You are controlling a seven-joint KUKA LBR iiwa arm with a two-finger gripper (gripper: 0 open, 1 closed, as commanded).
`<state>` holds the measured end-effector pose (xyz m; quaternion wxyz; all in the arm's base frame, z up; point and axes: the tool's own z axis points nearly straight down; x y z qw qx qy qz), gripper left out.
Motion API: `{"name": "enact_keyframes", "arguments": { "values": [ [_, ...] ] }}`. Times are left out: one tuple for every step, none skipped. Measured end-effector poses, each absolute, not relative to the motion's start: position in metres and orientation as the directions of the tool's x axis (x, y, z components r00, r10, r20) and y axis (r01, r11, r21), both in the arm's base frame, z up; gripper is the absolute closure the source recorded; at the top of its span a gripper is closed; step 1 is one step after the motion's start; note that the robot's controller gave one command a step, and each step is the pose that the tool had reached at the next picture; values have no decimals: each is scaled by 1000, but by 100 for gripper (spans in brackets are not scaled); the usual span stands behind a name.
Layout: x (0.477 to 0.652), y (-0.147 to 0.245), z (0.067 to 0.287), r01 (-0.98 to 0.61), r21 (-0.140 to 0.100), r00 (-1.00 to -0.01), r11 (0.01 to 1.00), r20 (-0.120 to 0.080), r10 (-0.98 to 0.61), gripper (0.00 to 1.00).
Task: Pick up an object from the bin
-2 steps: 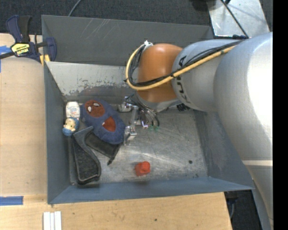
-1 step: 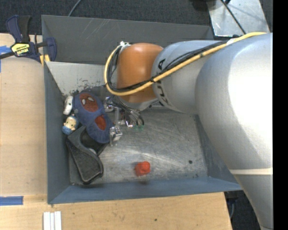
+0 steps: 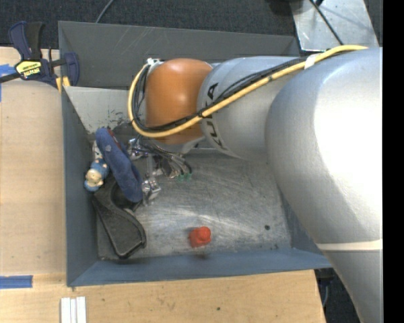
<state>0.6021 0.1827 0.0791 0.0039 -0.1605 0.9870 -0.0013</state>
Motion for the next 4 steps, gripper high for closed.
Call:
{"name": "enact_keyframes", "arguments": {
  "values": [
    [579,224,75,-429,-15,-903,903,-16,-429,0],
    [579,225,77,-426,-9,-904,905,-19,-426,100],
    [516,207,84,-280,0,-960,960,-18,-280,100],
    [520,207,247,-337,0,-941,941,-12,-337,100]
  ]
}}
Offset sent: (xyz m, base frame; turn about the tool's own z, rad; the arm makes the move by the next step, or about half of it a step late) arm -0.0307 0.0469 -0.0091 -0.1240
